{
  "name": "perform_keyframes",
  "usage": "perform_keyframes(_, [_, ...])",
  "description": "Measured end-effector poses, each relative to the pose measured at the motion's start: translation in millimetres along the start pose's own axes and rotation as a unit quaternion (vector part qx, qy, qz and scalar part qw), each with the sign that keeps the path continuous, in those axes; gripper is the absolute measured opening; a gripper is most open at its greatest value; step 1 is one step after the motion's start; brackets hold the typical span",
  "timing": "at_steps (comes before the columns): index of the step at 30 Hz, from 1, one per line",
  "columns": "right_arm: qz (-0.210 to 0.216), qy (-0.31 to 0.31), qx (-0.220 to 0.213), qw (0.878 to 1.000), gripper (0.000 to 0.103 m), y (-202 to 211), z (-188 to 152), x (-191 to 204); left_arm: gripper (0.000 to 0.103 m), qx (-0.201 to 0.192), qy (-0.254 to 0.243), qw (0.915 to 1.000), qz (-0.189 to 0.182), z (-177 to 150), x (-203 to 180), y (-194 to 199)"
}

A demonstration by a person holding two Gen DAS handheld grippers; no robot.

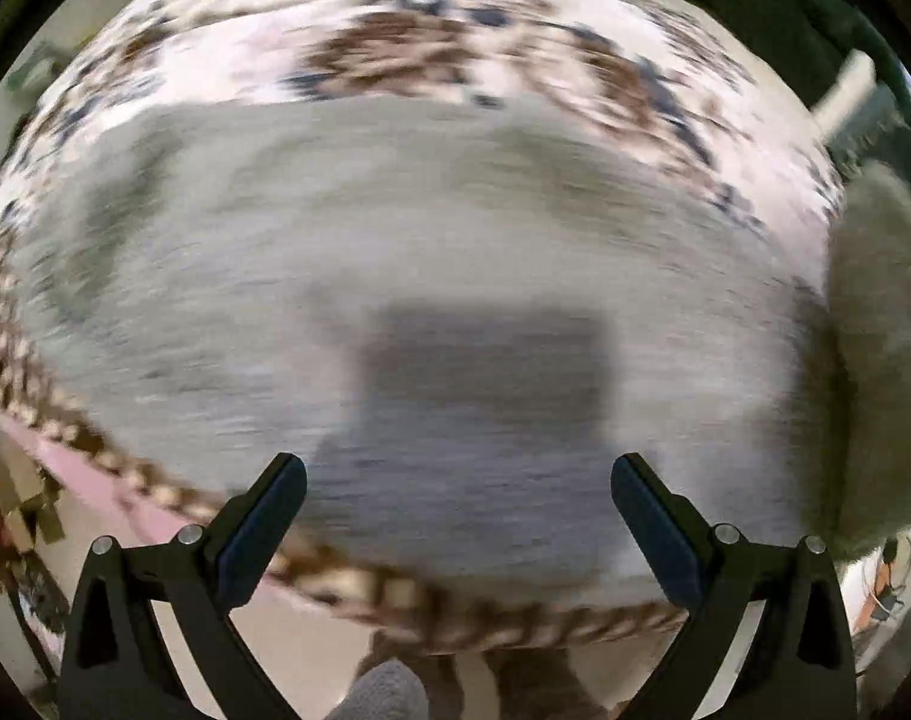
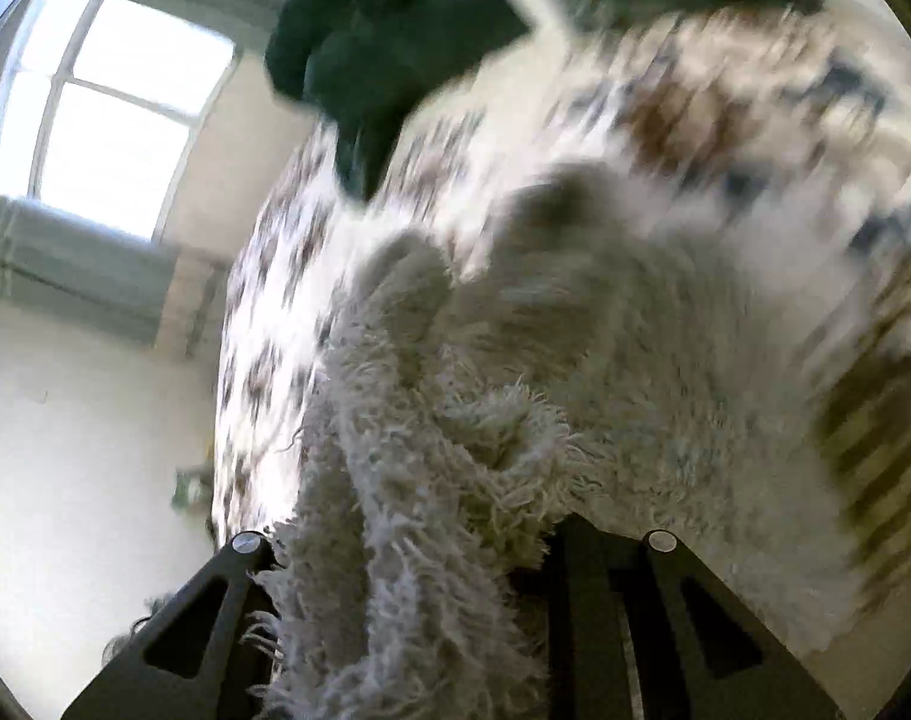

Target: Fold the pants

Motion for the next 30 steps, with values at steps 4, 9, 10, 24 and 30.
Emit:
perform_keyframes(4, [-0.022,0.044,0.054,0.997,0.021,-72.0,-64.6,36.3,0.103,-0.003,0.038,0.999,0.023,7.9,54.6,1.4])
perform_keyframes(9, [-0.102,0.136,0.152,0.974,0.027,-129.9,-135.8,51.9,0.103,-0.006,0.077,0.9967,0.022,13.1,93.6,5.3])
perform_keyframes(10, [-0.108,0.16,0.165,0.967,0.032,-129.5,-141.9,59.1,0.103,-0.009,0.08,0.9966,0.018,16.4,95.7,6.5])
perform_keyframes(24, [-0.163,0.078,0.138,0.974,0.091,5.5,-68.6,-27.3,0.101,-0.022,0.048,0.9906,-0.126,82.8,-21.0,11.5])
perform_keyframes(30, [-0.203,0.04,0.109,0.972,0.091,18.8,-54.2,-73.1,0.082,0.005,-0.071,0.9884,-0.134,87.4,-117.9,-22.3])
Point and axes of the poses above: each gripper's, at about its wrist camera, not at the fingertips, and y roughly against the way its jaws point, x to its left, z to its top, the point moved 9 cm from there along -y, roughly the way its jaws point, and after that the axes turned 6 degrees about y, right-handed, at the moved point
